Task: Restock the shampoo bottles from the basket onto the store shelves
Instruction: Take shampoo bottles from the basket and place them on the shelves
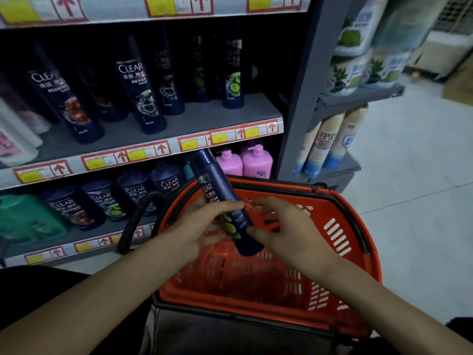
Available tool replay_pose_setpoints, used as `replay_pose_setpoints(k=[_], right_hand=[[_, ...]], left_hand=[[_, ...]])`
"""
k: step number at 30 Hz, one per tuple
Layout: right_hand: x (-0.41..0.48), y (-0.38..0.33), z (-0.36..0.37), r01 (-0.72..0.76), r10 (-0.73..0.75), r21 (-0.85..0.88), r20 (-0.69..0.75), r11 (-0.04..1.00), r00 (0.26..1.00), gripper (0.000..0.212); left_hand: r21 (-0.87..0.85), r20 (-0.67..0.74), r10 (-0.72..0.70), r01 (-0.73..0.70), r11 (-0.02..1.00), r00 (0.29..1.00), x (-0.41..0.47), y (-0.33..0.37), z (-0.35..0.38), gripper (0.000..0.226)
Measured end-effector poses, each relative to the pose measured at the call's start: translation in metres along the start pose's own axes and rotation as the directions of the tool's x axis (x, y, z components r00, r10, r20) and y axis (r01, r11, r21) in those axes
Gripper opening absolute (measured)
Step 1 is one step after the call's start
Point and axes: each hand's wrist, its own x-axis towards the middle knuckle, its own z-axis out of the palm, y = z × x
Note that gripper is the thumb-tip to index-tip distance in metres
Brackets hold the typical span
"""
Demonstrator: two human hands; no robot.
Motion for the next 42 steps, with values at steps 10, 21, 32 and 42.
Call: replay_pose_setpoints(k=[10, 21, 32, 42], right_hand=[[0.020, 0.006, 0.010, 0.071, -0.082, -0.110, -0.093, 0.991, 0.992, 0.069], [0.036, 0.018, 0.010, -0.208, 0.206, 0.301, 0.039, 0.931, 0.978, 0.063], [0.031, 0.009, -0.017, -0.361, 0.050, 0.930, 0.358, 0.064, 0.932, 0.053], [0.033, -0.010, -0.025, -0.307, 0.014, 0.945, 0.307, 0.113, 0.952, 0.056]], left_hand=[[0.072, -0.074, 0.265, -0.260, 0.963, 0.961, 0.009, 0.009, 0.035, 0.040], [0.240, -0.030, 0.294, -0.279, 0.930, 0.955, 0.013, 0.016, 0.034, 0.033], [0.193, 0.047, 0.366, -0.368, 0.910, 0.930, 0.007, 0.039, 0.017, 0.021], [0.366, 0.125, 0.505, -0.513, 0.776, 0.854, -0.013, 0.055, 0.010, 0.012]])
